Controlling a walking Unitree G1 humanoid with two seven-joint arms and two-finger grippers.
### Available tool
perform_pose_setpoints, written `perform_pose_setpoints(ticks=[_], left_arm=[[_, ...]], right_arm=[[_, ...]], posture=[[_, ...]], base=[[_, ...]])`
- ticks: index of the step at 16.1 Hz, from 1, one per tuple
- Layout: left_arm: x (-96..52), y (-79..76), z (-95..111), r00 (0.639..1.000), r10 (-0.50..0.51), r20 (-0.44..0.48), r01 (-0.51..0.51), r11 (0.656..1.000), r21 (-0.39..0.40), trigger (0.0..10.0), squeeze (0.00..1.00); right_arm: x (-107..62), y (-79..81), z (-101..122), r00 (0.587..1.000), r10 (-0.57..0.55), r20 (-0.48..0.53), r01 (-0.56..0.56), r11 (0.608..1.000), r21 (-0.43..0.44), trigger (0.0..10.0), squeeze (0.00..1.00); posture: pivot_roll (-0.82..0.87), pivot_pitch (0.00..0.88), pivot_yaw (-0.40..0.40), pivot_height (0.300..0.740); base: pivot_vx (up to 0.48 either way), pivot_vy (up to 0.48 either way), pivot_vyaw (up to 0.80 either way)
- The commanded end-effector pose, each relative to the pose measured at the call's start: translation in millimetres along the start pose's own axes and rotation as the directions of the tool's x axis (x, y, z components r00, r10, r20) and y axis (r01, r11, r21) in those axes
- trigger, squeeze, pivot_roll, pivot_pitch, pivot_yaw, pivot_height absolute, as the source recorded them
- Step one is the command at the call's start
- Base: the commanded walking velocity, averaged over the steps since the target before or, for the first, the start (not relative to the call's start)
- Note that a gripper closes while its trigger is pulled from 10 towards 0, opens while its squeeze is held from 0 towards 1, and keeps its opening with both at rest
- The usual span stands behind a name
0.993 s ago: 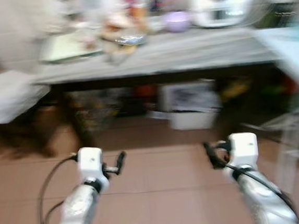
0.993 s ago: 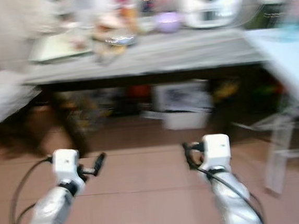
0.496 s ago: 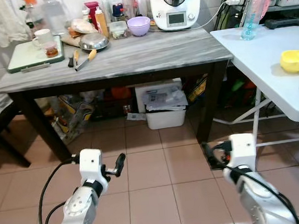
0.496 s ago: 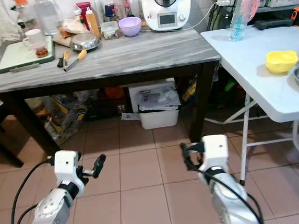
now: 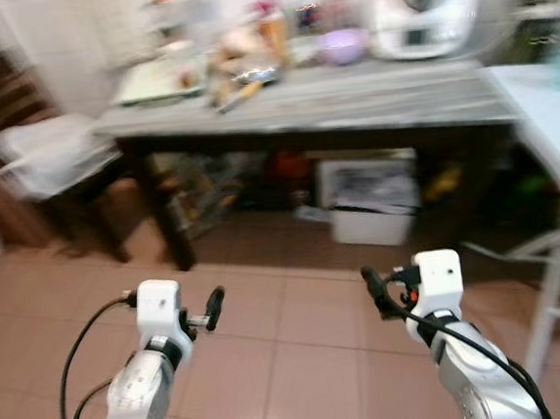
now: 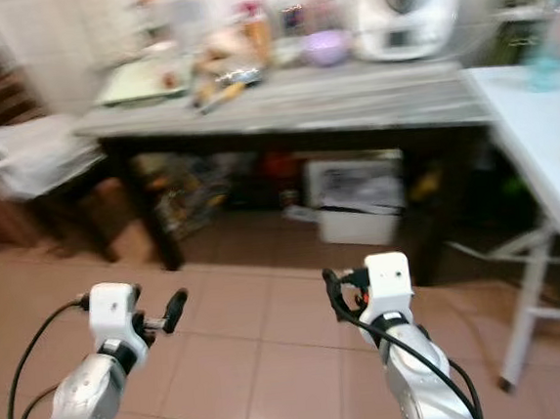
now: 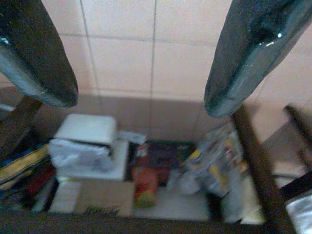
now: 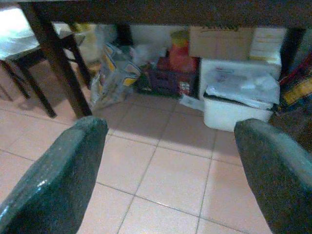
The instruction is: Setting the table
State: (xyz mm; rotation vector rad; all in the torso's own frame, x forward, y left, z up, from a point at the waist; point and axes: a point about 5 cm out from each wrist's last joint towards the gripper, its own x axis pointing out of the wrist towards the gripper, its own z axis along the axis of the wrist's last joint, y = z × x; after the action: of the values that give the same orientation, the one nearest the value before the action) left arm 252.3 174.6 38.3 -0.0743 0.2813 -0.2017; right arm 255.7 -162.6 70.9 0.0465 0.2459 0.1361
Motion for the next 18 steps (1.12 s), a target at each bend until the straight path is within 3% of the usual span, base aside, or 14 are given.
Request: perform_pose_setpoints(ticks=[1,18], left_arm=[[4.9,-3.8,11,0.999,-0.017,0.033,0.017,1.000,0.010,10.0,0.00],[2.3,-10.2,22,0.998,-0.041,0.043,0.040,0.999,0.015,10.0,0.00]], right_arm=[[-0.3,-3.1,1,1.000,-0.013,0.004,0.013,1.000,0.005,10.0,0.00],[-2.8,-4.1,3,0.999,-0.043,0.010,0.043,0.999,0.032,10.0,0.00]], posture=[[-0.10,0.000,0.052,0.740],[-0.09,0.000,0.058,0.740]], base=[[0.000,-0.416,0.00],[0.000,-0.474,0.00]])
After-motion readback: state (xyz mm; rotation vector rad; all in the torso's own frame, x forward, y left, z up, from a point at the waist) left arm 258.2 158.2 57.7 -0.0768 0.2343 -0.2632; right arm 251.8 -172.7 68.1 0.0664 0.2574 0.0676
